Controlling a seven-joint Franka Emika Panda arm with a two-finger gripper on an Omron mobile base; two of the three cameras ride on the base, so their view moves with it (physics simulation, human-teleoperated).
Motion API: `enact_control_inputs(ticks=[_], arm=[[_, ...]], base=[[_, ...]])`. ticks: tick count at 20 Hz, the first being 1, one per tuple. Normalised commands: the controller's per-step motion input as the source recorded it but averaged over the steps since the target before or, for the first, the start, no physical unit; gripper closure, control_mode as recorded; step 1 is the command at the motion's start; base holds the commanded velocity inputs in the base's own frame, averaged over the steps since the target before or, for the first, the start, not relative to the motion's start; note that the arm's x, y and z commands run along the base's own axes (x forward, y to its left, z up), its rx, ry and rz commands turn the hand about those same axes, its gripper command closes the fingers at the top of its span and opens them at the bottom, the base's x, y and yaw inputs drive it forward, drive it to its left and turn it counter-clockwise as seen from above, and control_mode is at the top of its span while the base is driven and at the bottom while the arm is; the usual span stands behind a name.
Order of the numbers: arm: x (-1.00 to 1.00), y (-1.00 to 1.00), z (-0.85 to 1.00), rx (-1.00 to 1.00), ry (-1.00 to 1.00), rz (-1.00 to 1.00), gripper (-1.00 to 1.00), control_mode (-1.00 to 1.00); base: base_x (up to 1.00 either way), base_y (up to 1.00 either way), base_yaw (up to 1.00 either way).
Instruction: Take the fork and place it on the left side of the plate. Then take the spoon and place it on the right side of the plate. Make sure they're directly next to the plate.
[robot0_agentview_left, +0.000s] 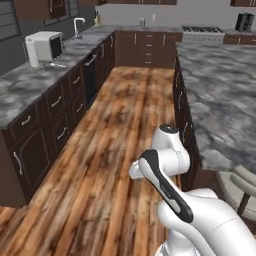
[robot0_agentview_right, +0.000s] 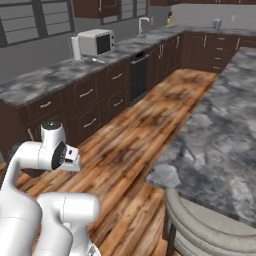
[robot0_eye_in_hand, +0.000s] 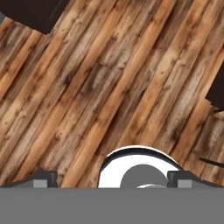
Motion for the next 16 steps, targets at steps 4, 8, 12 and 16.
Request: enact_control_inputs(ticks=[4,8,12,16], arm=[[0.00,0.00,0.00,0.00,0.00,0.00,-1.00,1.00],[0.00,0.00,0.00,0.00,0.00,0.00,-1.00,1.00],[0.00,0.00,0.00,0.00,0.00,0.00,-1.00,1.00],[0.00,0.00,0.00,0.00,0.00,0.00,-1.00,1.00]], base=[[0.83,0.44,-0.16],[0.91,0.37,-0.10],[0.93,0.34,-0.12],[0.94,0.26,-0.07]])
